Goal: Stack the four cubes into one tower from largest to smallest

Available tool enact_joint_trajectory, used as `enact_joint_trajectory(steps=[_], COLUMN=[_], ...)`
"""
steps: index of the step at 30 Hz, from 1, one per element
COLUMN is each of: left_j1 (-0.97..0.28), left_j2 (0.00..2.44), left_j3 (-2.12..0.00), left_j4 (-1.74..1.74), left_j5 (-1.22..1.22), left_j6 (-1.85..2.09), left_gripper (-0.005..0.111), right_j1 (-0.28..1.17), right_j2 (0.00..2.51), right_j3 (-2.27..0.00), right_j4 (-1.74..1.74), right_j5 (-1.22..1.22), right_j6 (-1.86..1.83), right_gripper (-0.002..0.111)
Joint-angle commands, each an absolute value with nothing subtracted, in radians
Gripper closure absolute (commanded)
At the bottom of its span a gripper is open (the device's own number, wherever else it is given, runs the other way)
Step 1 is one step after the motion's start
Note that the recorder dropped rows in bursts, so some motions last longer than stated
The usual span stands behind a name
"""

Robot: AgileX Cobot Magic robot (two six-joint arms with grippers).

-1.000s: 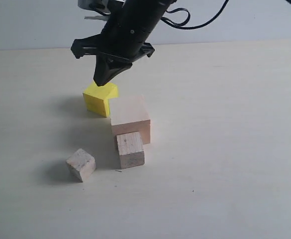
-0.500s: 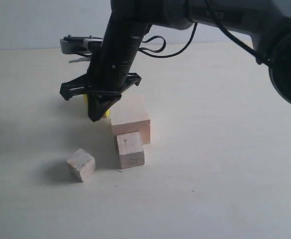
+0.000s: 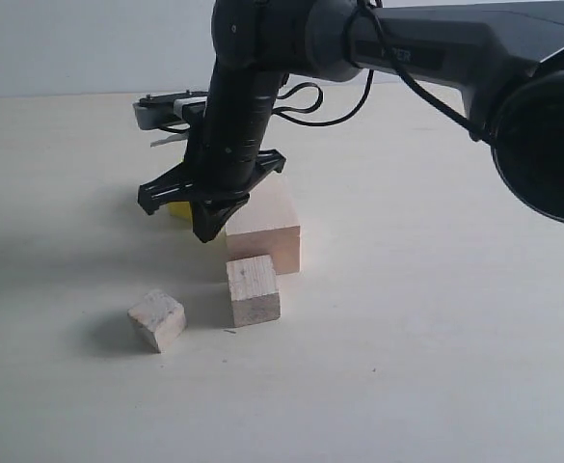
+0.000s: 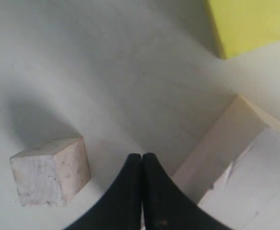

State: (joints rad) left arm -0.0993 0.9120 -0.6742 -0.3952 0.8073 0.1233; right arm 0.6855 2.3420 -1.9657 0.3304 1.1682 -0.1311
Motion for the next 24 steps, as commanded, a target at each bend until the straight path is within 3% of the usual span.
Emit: enact_joint_trajectory(steps=[1,24], left_j1=[-0.104,-0.104], left_j2=[0.915,0.915], left_j3=[-0.674,-0.674], left_j4=[-0.403,-0.403], left_j5=[0.805,0.813], left_j6=[0.128,0.150], left_gripper=[0.107,0.107], right_j1=[0.684,0.684], right_j2=[2.339,2.157], right_j3=[-1.974,-1.862], right_j4=[0.291,0.225], right_j5=[1.131,1.221], right_j6=[-0.131,-0.075], right_gripper=[0.108,0.108])
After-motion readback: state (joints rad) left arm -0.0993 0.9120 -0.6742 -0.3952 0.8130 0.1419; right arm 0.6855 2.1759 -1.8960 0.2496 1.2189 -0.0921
